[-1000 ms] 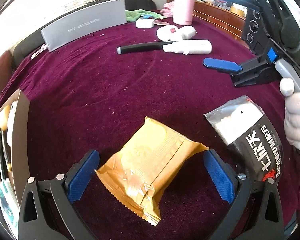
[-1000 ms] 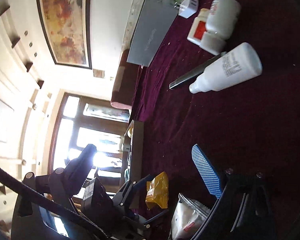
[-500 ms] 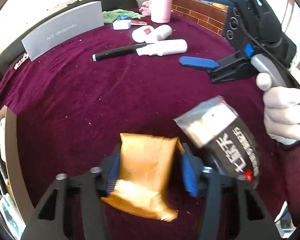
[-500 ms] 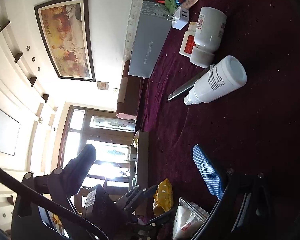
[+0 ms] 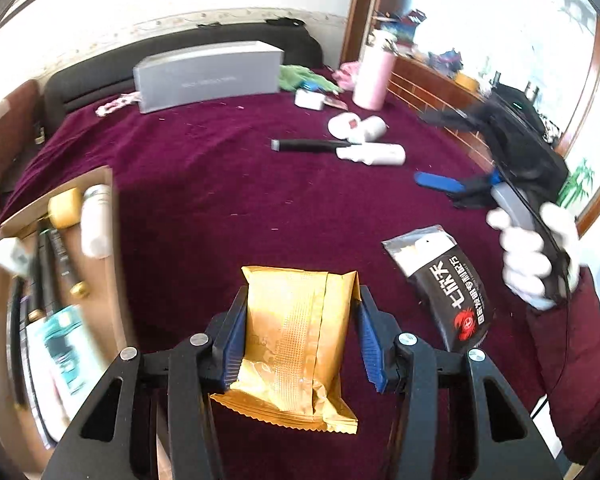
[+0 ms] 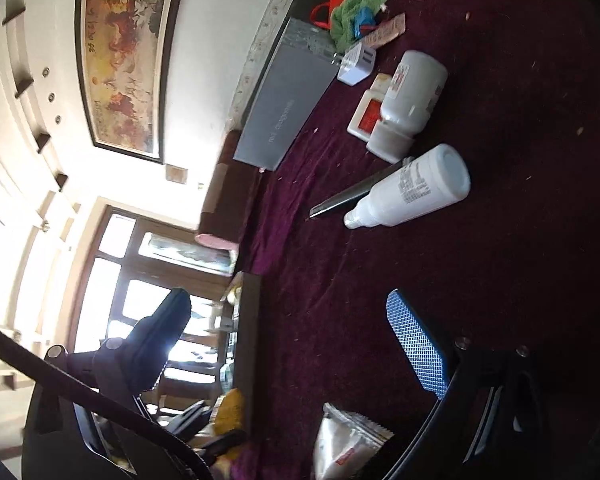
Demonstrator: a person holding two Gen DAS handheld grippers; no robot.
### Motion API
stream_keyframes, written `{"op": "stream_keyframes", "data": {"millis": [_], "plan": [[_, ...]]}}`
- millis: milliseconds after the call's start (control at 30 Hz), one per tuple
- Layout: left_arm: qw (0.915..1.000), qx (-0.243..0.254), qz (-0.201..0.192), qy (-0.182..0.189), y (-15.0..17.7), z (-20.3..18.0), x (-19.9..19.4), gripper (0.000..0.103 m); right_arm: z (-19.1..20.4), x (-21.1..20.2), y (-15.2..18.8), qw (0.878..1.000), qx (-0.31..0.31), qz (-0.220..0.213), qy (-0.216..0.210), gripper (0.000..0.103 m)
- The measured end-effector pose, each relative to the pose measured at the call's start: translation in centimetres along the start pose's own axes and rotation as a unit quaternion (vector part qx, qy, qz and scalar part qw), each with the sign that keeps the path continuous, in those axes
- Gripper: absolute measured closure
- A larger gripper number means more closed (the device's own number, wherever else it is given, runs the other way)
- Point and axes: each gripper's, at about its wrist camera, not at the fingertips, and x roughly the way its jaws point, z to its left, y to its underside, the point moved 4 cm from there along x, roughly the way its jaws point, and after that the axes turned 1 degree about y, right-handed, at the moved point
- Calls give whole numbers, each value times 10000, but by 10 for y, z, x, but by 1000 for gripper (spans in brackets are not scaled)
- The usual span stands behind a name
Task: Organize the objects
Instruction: 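Grasp the yellow snack packet with the left gripper while the right gripper grasps the black packet, then carry both packets over the tray and release them inside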
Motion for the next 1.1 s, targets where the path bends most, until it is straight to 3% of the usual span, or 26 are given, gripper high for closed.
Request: {"op": "stream_keyframes", "data": {"millis": [167, 300, 433, 633, 833, 967, 1033, 1100], "plan": [[9996, -204, -186, 111, 6, 17, -11, 60, 27, -26, 39, 9938, -479, -167, 993, 4], [9989, -354, -171, 273, 16, 20, -9, 60, 30, -34, 79, 9763, -819, -60, 2001, 4], [9985, -414, -161, 327, 24, 24, -13, 60, 34, -25, 109, 9494, -1303, 83, 2856, 4], [9987, -457, -191, 99, 28, 32, -18, 60, 54, 16, 144, 8904, -2316, 405, 3898, 4], [9987, -405, -251, -190, 33, 39, -21, 60, 51, 34, 154, 8589, -2624, 367, 4384, 8], [9983, -452, -244, -277, 36, 45, -22, 60, 46, 34, 156, 8552, -2514, 375, 4517, 13], [9981, -440, -252, -361, 37, 46, -23, 60, 45, 35, 157, 8560, -2471, 418, 4522, 23], [9979, -451, -253, -392, 38, 48, -24, 59, 43, 36, 157, 8509, -2491, 407, 4607, 42]]}}
